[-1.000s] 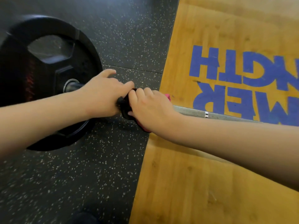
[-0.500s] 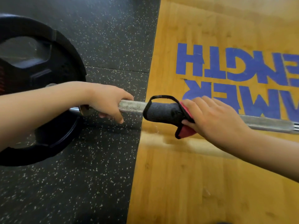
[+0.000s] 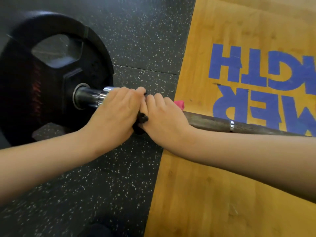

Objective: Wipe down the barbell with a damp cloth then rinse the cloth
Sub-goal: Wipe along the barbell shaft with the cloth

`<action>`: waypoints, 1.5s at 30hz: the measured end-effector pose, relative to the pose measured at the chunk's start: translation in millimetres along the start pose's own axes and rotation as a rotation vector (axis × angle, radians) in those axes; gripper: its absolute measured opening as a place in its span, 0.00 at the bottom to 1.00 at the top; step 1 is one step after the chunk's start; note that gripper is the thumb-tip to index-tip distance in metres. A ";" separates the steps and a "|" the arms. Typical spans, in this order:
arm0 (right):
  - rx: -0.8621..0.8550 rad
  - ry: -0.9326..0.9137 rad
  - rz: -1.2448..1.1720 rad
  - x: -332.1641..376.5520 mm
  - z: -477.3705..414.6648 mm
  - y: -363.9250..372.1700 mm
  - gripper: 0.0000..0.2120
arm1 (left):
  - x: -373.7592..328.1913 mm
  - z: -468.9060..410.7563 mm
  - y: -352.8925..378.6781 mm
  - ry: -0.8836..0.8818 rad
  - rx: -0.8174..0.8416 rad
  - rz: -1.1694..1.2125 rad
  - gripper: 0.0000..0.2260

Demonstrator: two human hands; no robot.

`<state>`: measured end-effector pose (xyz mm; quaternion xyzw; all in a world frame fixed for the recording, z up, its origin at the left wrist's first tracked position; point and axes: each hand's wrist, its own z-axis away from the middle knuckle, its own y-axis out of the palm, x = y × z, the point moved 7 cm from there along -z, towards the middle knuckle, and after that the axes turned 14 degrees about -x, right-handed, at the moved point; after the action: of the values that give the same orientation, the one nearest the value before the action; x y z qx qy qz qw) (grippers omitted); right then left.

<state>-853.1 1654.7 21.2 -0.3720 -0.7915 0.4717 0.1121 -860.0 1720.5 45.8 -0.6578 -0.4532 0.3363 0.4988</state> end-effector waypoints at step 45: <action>0.056 -0.018 -0.030 -44.6 19.2 -14.4 0.19 | 2.1 -40.3 27.6 -0.067 0.536 0.008 0.15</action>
<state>-839.1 1607.0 30.7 -0.3526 -0.7843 0.4956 0.1222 -815.9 1705.8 30.5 -0.4926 -0.3618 0.4678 0.6384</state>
